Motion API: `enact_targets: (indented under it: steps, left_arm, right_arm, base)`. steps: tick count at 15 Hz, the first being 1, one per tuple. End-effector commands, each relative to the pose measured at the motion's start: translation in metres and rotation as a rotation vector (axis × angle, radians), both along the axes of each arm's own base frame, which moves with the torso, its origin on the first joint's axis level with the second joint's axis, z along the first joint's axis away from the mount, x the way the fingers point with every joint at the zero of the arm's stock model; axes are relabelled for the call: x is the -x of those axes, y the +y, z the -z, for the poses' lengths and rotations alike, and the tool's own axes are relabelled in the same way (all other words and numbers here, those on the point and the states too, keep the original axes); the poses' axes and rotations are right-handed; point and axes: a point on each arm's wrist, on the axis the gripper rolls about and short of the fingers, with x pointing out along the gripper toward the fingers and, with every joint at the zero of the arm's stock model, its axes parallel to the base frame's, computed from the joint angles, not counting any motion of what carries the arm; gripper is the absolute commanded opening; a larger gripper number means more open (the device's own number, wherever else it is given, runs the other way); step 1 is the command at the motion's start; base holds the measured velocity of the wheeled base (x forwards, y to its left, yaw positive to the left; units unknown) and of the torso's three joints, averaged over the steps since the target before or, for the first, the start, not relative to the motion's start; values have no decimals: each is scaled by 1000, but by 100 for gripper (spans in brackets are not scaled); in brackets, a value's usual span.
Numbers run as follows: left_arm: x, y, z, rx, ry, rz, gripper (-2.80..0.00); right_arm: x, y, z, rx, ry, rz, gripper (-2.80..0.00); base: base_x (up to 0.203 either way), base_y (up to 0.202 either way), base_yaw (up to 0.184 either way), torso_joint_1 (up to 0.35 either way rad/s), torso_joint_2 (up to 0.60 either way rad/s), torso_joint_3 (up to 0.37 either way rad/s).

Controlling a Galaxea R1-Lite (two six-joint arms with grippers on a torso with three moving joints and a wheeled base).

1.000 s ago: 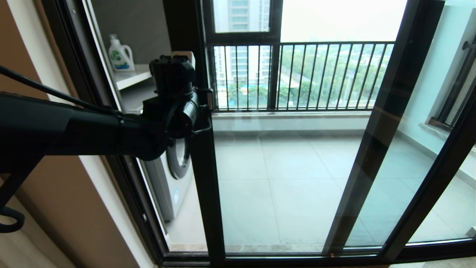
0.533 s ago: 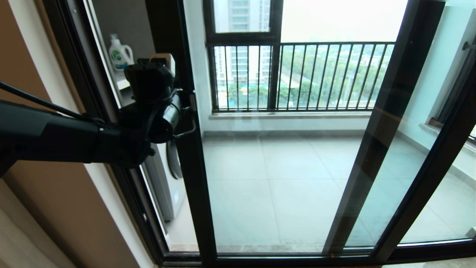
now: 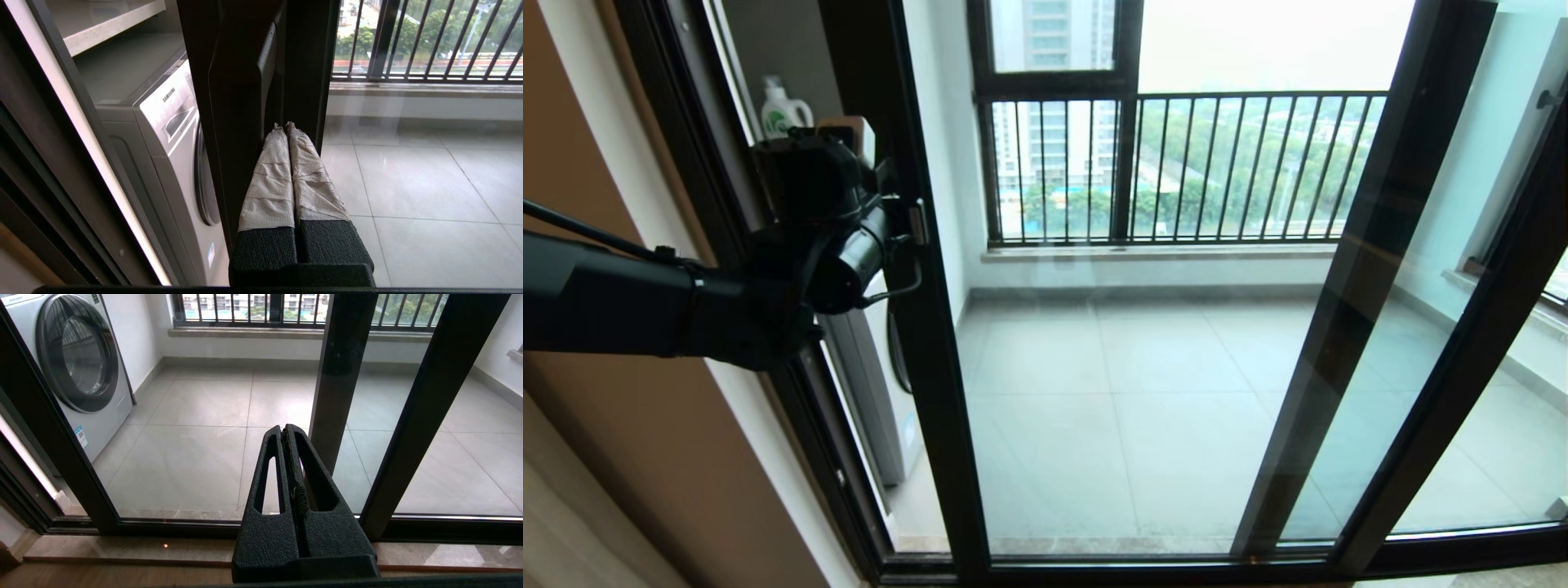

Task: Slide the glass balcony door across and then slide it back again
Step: Close the slid door

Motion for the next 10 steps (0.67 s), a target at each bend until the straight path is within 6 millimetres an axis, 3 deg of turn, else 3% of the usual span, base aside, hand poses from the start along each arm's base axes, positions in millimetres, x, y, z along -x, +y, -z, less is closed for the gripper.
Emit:
enact_targets:
  steps: [1,10]
  left_arm:
    - [-2,16,-4,4,-15,-44,-280]
    - [-9,51,-2,-2,-9,-94,-280]
  right_arm:
    - [-1,0,3,0,13,-1,-280]
    - [-1,0,3,1,13,-1,-280]
  base:
    - [0,0,0,0,0,0]
    - [0,0,0,0,0,0]
